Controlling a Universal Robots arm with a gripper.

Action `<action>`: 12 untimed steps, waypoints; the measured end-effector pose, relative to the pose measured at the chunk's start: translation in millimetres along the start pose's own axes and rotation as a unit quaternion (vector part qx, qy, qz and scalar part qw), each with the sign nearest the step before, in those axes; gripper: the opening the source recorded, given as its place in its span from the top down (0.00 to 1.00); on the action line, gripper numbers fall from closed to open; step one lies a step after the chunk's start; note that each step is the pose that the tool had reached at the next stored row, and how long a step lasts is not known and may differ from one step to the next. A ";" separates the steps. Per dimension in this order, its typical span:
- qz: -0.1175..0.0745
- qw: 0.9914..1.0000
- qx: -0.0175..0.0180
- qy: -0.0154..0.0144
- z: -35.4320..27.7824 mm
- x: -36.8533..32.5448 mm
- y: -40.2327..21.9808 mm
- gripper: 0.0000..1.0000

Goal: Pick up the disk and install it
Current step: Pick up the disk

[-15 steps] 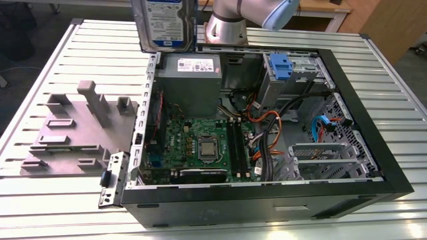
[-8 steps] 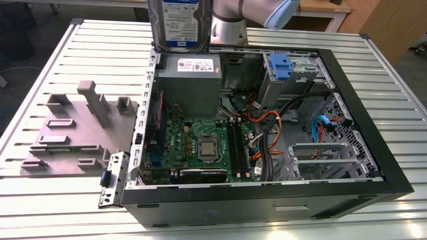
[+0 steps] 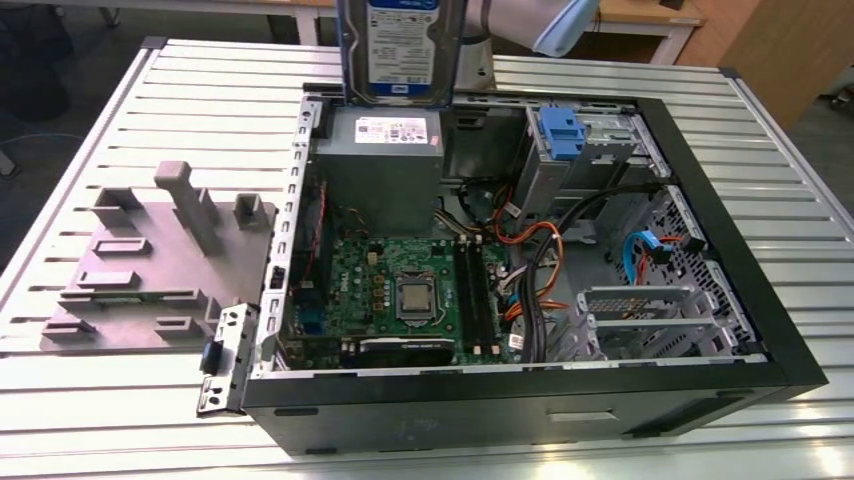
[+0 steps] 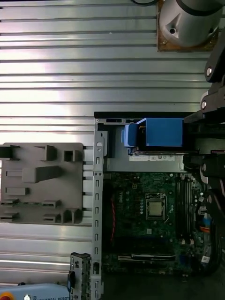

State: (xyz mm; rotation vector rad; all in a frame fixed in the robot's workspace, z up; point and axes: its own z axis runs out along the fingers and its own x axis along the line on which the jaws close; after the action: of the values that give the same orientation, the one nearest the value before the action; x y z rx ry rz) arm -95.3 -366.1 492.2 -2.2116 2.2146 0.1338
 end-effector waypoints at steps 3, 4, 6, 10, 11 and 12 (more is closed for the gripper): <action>0.000 1.000 0.000 0.000 -0.5 0.0 -11.5 0.65; 0.000 1.000 0.000 0.000 -0.7 0.0 -14.9 0.65; 0.000 1.000 0.000 0.000 -1.1 -0.1 -21.8 0.65; 0.000 1.000 0.000 0.000 -1.7 -0.1 -34.0 0.65; 0.000 1.000 0.000 0.000 -1.8 -0.1 -36.4 0.65; 0.000 1.000 0.000 0.000 -2.0 -0.1 -38.4 0.65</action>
State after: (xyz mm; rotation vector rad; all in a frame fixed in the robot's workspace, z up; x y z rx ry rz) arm -56.9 -366.1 492.1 -2.2116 2.2145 0.1341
